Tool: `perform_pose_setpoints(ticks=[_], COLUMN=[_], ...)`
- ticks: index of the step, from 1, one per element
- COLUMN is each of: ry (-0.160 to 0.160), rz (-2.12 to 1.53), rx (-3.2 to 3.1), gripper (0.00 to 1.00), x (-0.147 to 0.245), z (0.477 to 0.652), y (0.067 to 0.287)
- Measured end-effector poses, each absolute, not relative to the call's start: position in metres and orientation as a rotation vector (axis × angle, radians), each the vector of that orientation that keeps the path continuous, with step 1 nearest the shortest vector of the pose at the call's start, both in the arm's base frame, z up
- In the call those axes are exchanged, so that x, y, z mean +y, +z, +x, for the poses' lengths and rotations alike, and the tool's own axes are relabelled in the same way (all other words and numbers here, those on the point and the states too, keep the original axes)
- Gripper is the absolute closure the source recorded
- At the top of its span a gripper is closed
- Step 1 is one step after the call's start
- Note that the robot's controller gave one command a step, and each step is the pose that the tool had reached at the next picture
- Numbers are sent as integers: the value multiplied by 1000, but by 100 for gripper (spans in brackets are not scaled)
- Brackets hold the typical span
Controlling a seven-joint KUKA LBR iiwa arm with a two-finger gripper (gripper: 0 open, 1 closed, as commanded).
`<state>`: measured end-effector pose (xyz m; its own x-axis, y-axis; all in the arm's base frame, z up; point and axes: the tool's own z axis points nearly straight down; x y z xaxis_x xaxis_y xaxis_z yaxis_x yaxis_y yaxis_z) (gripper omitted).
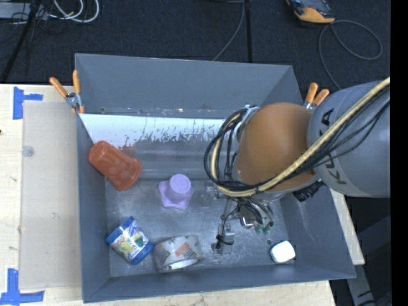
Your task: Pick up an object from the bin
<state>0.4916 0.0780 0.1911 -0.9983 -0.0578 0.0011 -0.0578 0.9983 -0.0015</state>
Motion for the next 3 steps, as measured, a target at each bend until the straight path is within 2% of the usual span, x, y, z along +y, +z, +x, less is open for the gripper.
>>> perform_pose_setpoints(ticks=[1,2,3], ry=[-1,2,-2], rz=[130,195,240], rx=[-3149,-3124,-3153], gripper=[0,0,0], x=[91,85,117], z=[493,483,483], y=[195,200,213])
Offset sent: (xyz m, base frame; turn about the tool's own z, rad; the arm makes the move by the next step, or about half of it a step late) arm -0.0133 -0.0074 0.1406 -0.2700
